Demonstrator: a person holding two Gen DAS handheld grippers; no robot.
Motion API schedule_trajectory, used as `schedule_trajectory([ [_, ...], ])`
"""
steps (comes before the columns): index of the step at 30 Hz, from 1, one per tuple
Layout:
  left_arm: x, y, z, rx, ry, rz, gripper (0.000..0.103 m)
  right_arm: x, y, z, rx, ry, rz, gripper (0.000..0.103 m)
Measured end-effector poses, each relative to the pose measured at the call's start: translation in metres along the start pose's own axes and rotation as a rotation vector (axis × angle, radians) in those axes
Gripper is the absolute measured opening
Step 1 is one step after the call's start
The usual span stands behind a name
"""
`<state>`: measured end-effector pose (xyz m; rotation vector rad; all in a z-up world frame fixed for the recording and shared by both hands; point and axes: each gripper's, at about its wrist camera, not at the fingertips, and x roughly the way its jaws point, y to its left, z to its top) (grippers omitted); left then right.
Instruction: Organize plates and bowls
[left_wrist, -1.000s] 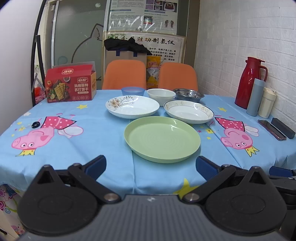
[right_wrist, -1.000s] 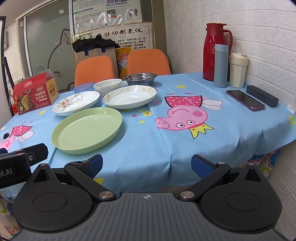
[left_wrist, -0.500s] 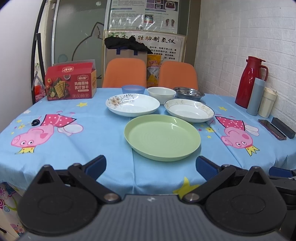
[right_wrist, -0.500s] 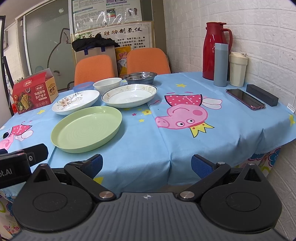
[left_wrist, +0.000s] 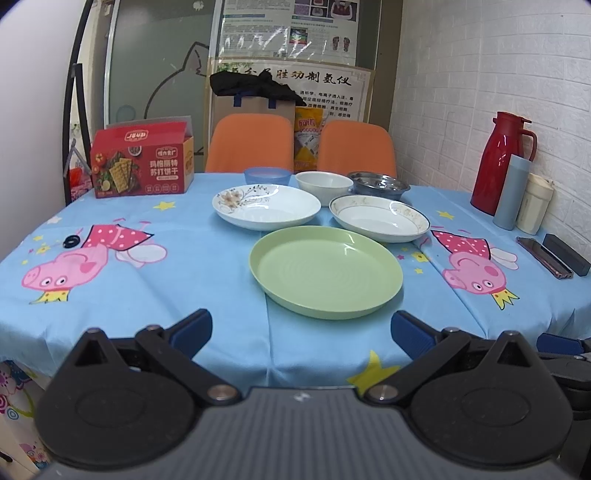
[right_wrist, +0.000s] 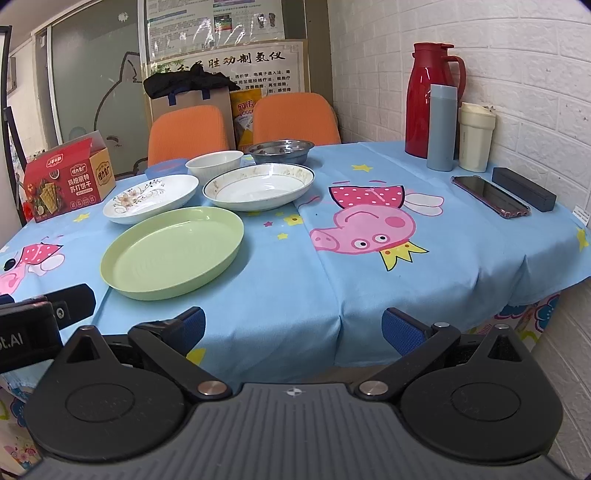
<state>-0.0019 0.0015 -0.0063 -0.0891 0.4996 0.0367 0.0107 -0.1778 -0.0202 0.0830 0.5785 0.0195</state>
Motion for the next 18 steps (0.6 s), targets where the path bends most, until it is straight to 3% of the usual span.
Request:
schedule_trajectory([
  [12,0.008,0.012,0.003,-0.021,0.001,0.002,0.103,0.0,0.007,-0.001,-0.028,0.0,0.015,0.103],
  [18,0.033,0.019,0.009,-0.035,0.049,0.023,0.103,0.011,0.011,0.004,-0.045,0.007,0.019,0.103],
])
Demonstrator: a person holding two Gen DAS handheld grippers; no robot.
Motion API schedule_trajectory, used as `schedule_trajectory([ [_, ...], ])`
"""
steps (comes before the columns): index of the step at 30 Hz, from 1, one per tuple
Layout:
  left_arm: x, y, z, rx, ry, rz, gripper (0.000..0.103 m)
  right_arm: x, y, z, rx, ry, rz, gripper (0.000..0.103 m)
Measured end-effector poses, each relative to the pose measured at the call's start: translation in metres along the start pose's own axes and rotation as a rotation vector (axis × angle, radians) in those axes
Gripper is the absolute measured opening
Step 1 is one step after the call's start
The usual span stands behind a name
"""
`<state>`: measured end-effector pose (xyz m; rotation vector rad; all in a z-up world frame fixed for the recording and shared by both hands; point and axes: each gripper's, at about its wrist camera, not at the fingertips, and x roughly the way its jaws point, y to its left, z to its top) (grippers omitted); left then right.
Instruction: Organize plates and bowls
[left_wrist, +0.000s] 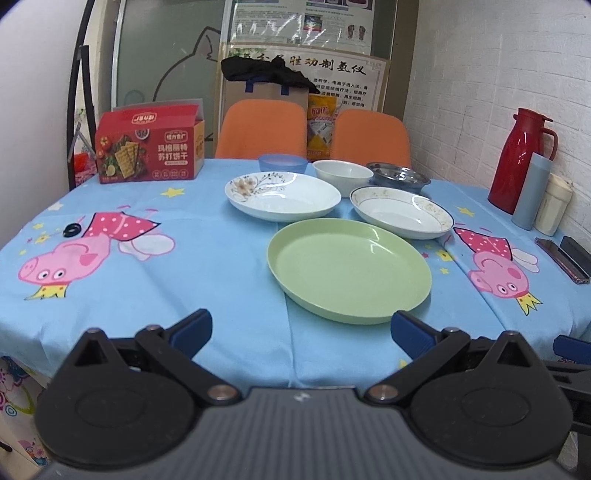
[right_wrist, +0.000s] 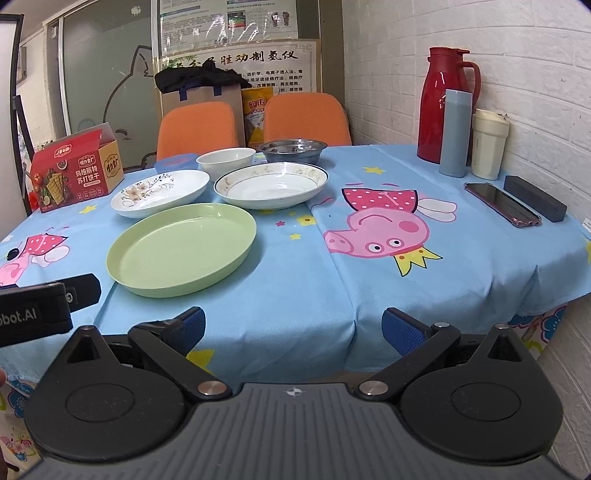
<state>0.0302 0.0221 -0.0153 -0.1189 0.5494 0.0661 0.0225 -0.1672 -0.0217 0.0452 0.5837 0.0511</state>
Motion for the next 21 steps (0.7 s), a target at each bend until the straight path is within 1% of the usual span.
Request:
schedule_trajectory([
  [7,0.017,0.002,0.016,-0.009,0.025,0.005,0.103,0.017,-0.002,0.016,0.016,0.021,0.002,0.103],
  [12,0.033,0.004,0.035,-0.016,0.048,0.01,0.103,0.028,-0.001,0.031,0.022,0.02,0.031,0.103],
  [21,0.086,0.017,0.058,-0.063,0.136,0.002,0.103,0.084,0.012,0.051,-0.031,0.096,0.047,0.103],
])
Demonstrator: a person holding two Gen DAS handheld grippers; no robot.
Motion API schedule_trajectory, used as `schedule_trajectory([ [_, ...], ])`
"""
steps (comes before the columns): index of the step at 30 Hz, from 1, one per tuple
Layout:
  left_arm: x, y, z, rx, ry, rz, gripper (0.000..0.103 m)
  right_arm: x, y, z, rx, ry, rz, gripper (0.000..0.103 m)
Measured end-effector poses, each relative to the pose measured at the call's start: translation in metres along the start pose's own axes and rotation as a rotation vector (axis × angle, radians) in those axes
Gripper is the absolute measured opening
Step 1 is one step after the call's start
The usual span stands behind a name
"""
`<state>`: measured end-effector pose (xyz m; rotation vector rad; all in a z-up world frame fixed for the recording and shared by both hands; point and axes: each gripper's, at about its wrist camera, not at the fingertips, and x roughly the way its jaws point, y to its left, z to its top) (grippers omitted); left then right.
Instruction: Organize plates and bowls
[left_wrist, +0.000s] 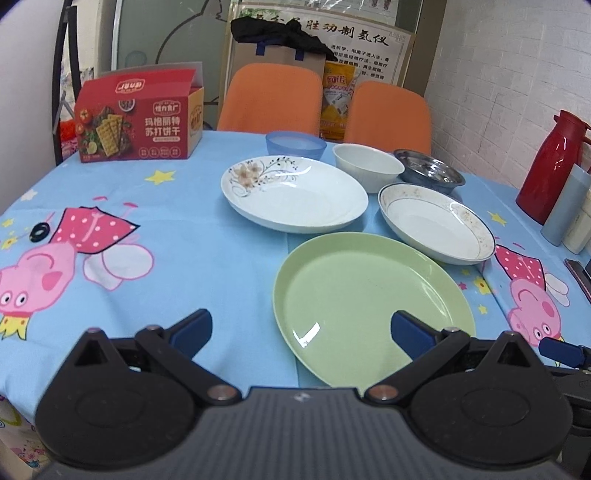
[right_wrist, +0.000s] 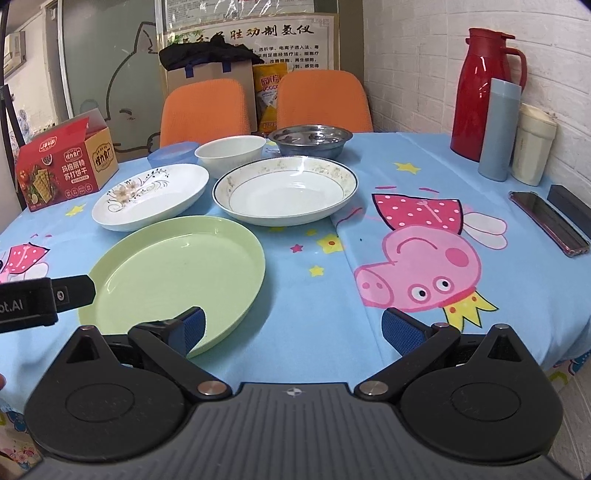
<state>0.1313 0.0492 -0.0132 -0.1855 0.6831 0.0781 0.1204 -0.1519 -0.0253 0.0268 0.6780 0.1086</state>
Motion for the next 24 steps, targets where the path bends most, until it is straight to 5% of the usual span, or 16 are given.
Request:
schedule_trajectory([
  [10,0.046,0.013,0.012,-0.02,0.072,-0.056,0.103,0.053,0.016,0.012,-0.061,0.067,0.073,0.103],
  [19,0.059,0.009,0.01,0.046,0.071,-0.079,0.102,0.055,0.013,0.009,-0.114,0.001,0.126,0.103],
  [24,0.06,0.003,0.009,0.086,0.058,-0.087,0.091,0.056,0.023,0.014,-0.141,0.025,0.146,0.103],
])
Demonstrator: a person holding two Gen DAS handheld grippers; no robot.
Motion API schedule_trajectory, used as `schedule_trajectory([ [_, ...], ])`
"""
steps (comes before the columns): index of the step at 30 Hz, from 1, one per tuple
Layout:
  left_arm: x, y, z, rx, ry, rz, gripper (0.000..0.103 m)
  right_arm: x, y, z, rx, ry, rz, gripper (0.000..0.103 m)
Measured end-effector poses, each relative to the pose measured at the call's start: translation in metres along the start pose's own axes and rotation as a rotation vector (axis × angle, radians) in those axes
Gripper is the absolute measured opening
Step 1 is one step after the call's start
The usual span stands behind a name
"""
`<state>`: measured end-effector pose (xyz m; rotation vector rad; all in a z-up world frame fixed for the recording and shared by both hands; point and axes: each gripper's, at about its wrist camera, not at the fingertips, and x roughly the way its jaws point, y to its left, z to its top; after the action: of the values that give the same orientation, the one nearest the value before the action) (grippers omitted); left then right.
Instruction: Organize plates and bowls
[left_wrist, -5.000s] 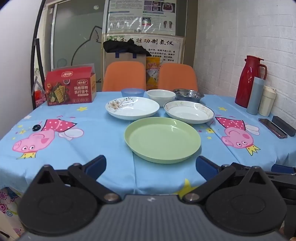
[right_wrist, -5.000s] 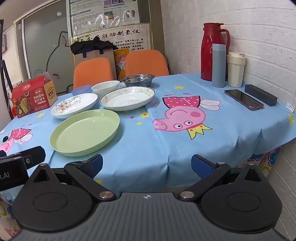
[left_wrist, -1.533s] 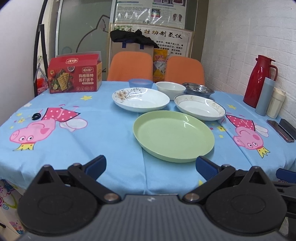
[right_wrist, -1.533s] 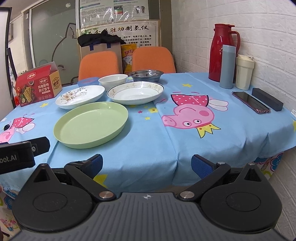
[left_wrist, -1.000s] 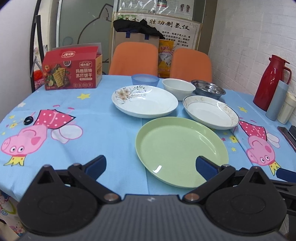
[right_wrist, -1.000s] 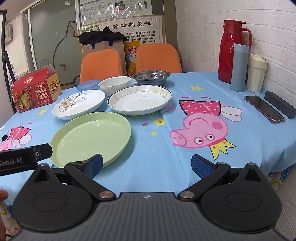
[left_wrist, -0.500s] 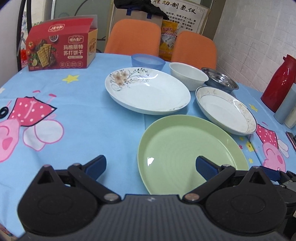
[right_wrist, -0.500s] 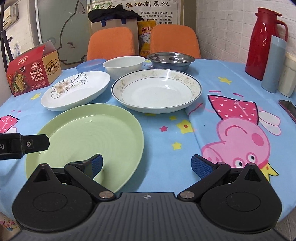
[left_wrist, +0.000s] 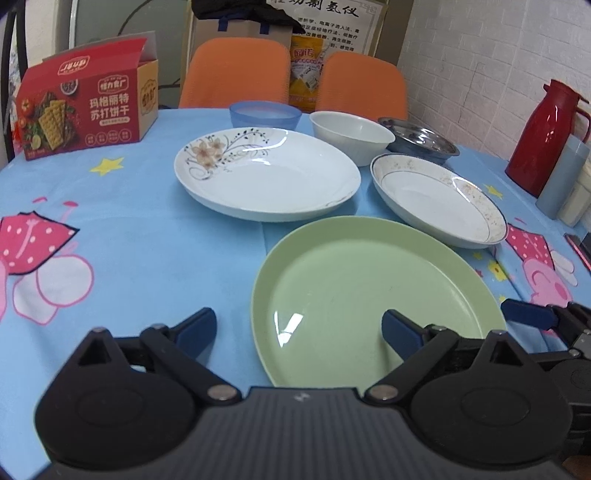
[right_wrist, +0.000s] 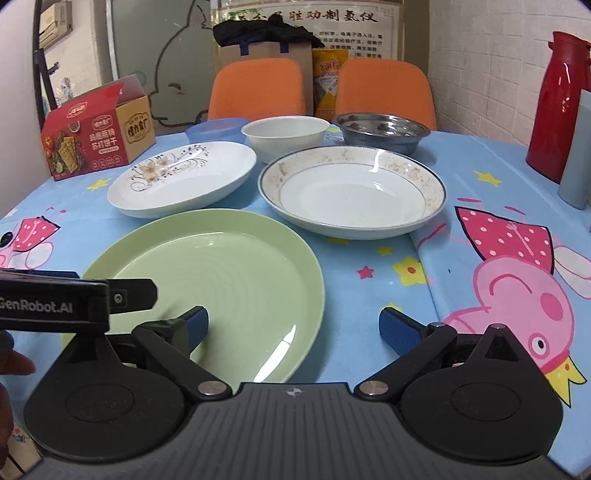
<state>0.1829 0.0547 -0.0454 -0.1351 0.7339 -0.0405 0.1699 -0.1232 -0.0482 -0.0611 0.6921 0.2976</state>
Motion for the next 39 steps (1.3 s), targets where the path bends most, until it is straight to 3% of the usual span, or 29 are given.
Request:
schedule_trajectory([
  [1,-0.001,0.0,-0.001,0.001,-0.009,-0.004,0.089,0.0,0.0,-0.002,0.0,-0.015,0.003,0.103],
  [2,-0.002,-0.001,-0.002,0.003,-0.017,-0.015,0.076,0.0,0.001,-0.004,-0.001,-0.028,0.005,0.103],
  [3,-0.003,-0.002,-0.002,0.008,-0.02,-0.032,0.057,-0.001,0.001,-0.005,0.0,-0.038,0.013,0.103],
  [6,-0.003,-0.006,-0.001,0.005,-0.018,-0.004,0.049,-0.005,0.012,-0.007,-0.014,-0.062,0.035,0.103],
  [13,-0.037,0.015,-0.002,-0.035,-0.063,0.059,0.048,-0.022,0.034,-0.004,-0.025,-0.108,0.03,0.103],
  [18,-0.058,0.052,-0.005,-0.067,-0.071,0.157,0.048,-0.021,0.068,0.005,-0.055,-0.126,0.123,0.103],
  [22,-0.059,0.08,-0.012,-0.114,-0.045,0.188,0.048,-0.01,0.099,0.005,-0.089,-0.101,0.181,0.103],
  [29,-0.039,0.082,-0.009,-0.121,-0.031,0.155,0.048,0.002,0.107,0.008,-0.11,-0.071,0.151,0.103],
  [34,-0.032,0.082,-0.011,-0.104,-0.032,0.145,0.064,0.013,0.103,0.006,-0.095,-0.05,0.163,0.103],
  [35,-0.034,0.085,-0.009,-0.113,-0.028,0.13,0.071,0.012,0.101,0.007,-0.09,-0.045,0.174,0.103],
  [39,-0.052,0.1,0.006,-0.192,-0.09,0.06,0.071,-0.001,0.079,0.015,-0.003,-0.058,0.214,0.103],
])
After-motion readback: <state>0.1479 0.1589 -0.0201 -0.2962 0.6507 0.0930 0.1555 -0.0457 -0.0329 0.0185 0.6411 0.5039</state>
